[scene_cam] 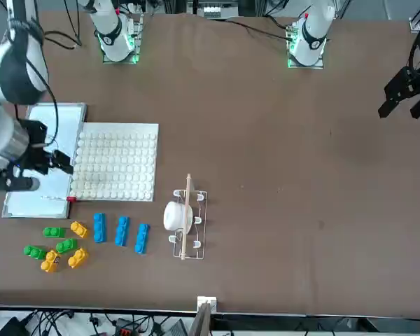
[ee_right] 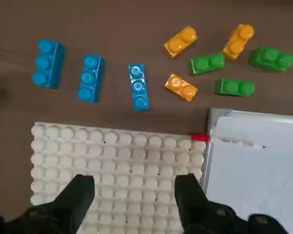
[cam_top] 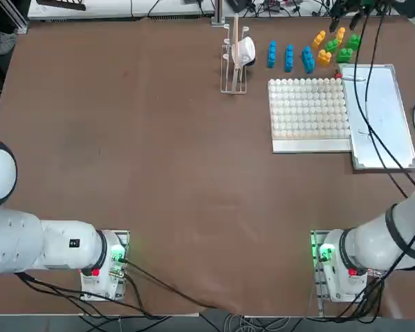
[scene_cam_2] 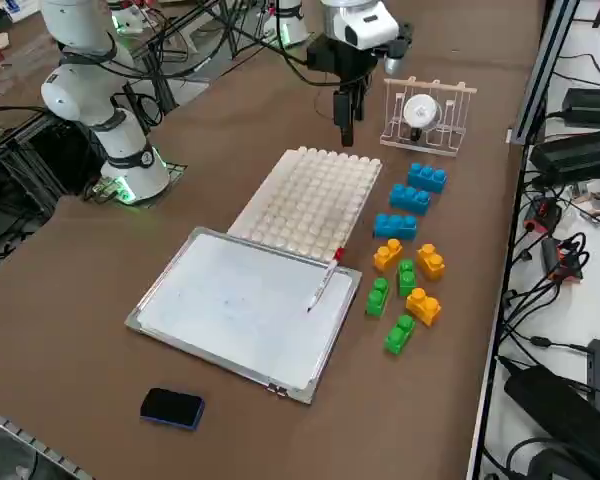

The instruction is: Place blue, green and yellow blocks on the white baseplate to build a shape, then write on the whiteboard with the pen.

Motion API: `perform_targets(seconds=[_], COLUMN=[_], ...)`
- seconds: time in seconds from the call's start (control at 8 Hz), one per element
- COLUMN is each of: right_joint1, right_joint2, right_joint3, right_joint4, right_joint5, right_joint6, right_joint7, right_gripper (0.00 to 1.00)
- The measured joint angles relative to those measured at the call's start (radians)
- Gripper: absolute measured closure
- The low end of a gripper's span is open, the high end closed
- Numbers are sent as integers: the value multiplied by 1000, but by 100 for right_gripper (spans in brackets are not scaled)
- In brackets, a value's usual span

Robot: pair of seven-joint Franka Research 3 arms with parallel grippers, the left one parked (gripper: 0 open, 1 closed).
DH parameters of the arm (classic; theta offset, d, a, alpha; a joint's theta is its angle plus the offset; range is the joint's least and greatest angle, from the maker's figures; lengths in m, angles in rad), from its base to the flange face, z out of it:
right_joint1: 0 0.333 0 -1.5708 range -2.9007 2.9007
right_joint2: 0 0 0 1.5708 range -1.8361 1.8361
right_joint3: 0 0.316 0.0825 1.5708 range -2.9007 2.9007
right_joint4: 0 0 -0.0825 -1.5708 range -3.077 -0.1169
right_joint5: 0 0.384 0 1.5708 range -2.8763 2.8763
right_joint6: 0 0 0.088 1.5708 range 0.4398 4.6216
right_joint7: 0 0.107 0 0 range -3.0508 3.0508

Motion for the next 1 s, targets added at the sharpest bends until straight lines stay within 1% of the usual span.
perform_targets(seconds=[0.25,0.38,0.5,0.75,1.0], right_joint1=[1,2,5,10,9], right_joint2=[99,147,202,314,404], right_joint3=[0,0,0,0,-1], right_joint4=[9,14,36,124,208], right_joint5=[16,16,16,16,16], right_joint6=[156,234,287,314,317], right_joint7=[-81,-92,-99,-104,-105], right_gripper=[0,0,0,1,3])
